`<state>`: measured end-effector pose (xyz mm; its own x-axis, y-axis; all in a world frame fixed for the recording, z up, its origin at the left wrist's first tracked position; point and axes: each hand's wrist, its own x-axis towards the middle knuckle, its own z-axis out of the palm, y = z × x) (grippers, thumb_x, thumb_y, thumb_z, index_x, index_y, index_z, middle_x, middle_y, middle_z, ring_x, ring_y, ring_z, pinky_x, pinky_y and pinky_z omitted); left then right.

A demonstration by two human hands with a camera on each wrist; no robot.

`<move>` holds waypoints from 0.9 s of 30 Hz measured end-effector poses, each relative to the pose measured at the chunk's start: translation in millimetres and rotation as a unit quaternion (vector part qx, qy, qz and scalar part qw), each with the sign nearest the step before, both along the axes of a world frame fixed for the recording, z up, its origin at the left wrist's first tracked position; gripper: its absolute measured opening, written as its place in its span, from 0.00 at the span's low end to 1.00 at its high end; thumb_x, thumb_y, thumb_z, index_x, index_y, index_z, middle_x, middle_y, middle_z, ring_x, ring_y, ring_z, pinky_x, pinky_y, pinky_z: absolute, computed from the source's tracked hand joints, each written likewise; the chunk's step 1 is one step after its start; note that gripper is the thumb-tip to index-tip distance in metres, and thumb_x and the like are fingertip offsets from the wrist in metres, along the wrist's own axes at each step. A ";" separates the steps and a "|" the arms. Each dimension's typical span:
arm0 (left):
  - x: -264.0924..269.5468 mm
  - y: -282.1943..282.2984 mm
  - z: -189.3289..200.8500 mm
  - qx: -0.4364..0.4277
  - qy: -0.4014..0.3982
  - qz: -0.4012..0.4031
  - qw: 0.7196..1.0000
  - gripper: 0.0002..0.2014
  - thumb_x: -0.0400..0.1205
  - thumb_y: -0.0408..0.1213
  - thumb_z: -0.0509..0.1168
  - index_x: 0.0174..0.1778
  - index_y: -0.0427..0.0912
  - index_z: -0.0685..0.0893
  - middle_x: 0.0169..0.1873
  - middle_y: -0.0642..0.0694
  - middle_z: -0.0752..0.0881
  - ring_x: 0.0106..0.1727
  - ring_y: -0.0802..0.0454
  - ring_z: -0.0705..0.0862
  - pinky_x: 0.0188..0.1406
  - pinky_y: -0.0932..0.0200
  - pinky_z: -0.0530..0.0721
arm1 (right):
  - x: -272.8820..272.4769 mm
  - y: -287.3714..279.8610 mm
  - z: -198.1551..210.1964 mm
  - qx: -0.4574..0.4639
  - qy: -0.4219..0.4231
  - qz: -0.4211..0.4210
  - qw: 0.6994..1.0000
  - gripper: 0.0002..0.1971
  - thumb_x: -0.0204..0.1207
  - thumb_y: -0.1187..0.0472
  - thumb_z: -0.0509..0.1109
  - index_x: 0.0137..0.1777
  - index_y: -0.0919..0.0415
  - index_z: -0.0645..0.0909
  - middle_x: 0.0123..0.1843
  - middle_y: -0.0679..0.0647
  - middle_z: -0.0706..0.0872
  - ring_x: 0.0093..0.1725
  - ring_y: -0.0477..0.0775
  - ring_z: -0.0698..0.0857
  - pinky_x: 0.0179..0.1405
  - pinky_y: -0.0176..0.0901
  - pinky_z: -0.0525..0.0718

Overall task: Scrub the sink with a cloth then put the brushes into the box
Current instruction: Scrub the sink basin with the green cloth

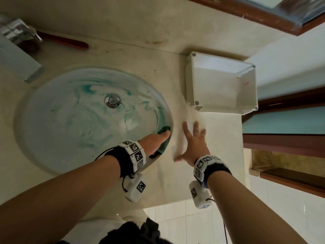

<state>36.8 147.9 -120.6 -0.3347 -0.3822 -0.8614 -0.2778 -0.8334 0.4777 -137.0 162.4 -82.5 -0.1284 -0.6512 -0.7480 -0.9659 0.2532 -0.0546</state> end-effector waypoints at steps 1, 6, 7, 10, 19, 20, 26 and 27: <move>-2.8 -3.8 0.3 0.029 -0.004 0.042 0.999 0.39 0.79 0.66 0.59 0.74 0.36 0.73 0.70 0.38 0.77 0.70 0.39 0.77 0.72 0.43 0.75 | 0.5 -0.4 0.2 -0.001 -0.002 -0.001 1.000 0.73 0.54 0.48 0.88 0.82 0.33 0.29 0.83 0.49 0.23 0.81 0.69 0.26 0.75 0.82 0.57; -8.6 -24.8 6.2 0.009 -0.028 0.029 0.999 0.41 0.68 0.73 0.58 0.59 0.38 0.79 0.59 0.38 0.84 0.59 0.40 0.83 0.65 0.45 0.82 | -0.7 -1.1 0.2 -0.003 0.001 -0.002 1.000 0.73 0.54 0.48 0.88 0.81 0.32 0.29 0.83 0.48 0.23 0.81 0.68 0.26 0.76 0.81 0.57; -7.4 -26.1 8.1 -0.002 -0.030 0.012 0.999 0.42 0.68 0.73 0.57 0.61 0.37 0.80 0.59 0.37 0.84 0.60 0.40 0.83 0.65 0.46 0.82 | -0.8 -1.5 0.2 -0.003 0.000 -0.002 1.000 0.73 0.54 0.47 0.88 0.81 0.32 0.29 0.83 0.48 0.23 0.81 0.68 0.27 0.76 0.81 0.57; -3.9 -19.8 13.5 -0.069 -0.026 -0.074 0.995 0.30 0.87 0.57 0.49 0.74 0.36 0.74 0.71 0.35 0.76 0.72 0.38 0.75 0.72 0.51 0.71 | -0.7 -1.0 0.4 -0.004 -0.001 -0.002 1.000 0.73 0.53 0.47 0.88 0.81 0.32 0.29 0.84 0.48 0.24 0.82 0.69 0.27 0.76 0.80 0.58; -6.9 -20.8 -3.9 0.093 0.069 0.172 0.978 0.37 0.77 0.63 0.65 0.77 0.43 0.72 0.72 0.45 0.75 0.71 0.43 0.75 0.67 0.45 0.77 | -0.5 -1.5 1.4 -0.011 -0.009 -0.004 1.000 0.73 0.54 0.48 0.88 0.81 0.31 0.30 0.84 0.48 0.24 0.82 0.68 0.26 0.77 0.80 0.57; -6.9 -26.5 -3.5 0.088 0.078 0.192 0.974 0.35 0.78 0.62 0.66 0.77 0.46 0.72 0.73 0.45 0.75 0.72 0.42 0.74 0.68 0.43 0.77 | -0.5 -1.8 1.3 -0.010 -0.010 -0.005 1.000 0.73 0.54 0.48 0.88 0.81 0.32 0.30 0.84 0.48 0.24 0.82 0.68 0.26 0.77 0.79 0.57; -9.8 -29.0 8.8 -0.042 0.020 0.013 0.999 0.23 0.89 0.38 0.53 0.79 0.32 0.67 0.79 0.34 0.66 0.78 0.36 0.67 0.76 0.41 0.68 | -1.1 -1.1 1.6 -0.003 -0.004 -0.005 1.000 0.73 0.54 0.48 0.88 0.81 0.32 0.30 0.84 0.48 0.24 0.81 0.68 0.26 0.76 0.80 0.58; -8.6 -22.7 6.0 -0.076 -0.004 -0.031 0.997 0.22 0.89 0.34 0.52 0.80 0.33 0.65 0.80 0.36 0.64 0.79 0.38 0.65 0.78 0.44 0.65 | -0.7 -0.6 1.4 -0.001 -0.004 -0.004 1.000 0.73 0.54 0.48 0.88 0.81 0.32 0.30 0.84 0.48 0.23 0.81 0.68 0.26 0.77 0.80 0.57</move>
<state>28.1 125.2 -114.6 -0.3554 -0.4879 -0.7973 -0.3311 -0.7320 0.5955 -137.7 161.8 -81.1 -0.1280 -0.6517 -0.7476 -0.9635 0.2604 -0.0620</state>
